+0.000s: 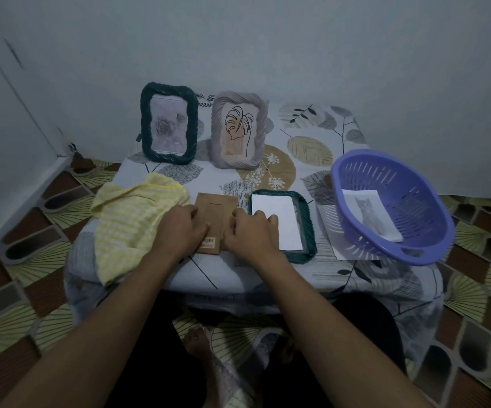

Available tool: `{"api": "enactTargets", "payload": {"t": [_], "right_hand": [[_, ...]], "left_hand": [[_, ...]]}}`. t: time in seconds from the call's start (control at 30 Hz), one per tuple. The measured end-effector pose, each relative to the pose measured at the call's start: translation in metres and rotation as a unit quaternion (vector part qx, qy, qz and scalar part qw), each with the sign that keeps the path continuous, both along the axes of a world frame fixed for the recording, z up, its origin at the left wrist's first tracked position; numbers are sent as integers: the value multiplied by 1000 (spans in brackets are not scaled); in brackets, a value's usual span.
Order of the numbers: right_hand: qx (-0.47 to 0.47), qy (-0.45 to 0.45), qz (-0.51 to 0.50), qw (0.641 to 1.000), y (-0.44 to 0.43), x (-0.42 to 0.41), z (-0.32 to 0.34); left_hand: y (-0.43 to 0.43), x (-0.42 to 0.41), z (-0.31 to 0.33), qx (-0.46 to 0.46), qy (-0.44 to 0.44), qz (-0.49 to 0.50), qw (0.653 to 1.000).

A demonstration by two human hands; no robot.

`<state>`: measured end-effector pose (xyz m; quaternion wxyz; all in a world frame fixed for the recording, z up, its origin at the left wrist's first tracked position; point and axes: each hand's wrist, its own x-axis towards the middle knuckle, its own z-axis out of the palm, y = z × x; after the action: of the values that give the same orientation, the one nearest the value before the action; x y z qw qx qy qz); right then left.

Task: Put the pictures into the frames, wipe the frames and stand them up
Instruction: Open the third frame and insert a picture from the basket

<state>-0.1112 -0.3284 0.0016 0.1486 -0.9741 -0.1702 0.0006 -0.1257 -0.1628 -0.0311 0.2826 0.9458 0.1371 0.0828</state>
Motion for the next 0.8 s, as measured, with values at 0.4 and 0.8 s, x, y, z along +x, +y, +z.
{"api": "enactTargets", "payload": {"t": [0.4, 0.8], "right_hand": [[242, 22, -52, 969, -59, 23, -6], [63, 36, -100, 992, -118, 30, -28]], "left_hand": [[-46, 13, 19, 40, -61, -174, 982], [-93, 51, 12, 175, 78, -156, 969]]}}
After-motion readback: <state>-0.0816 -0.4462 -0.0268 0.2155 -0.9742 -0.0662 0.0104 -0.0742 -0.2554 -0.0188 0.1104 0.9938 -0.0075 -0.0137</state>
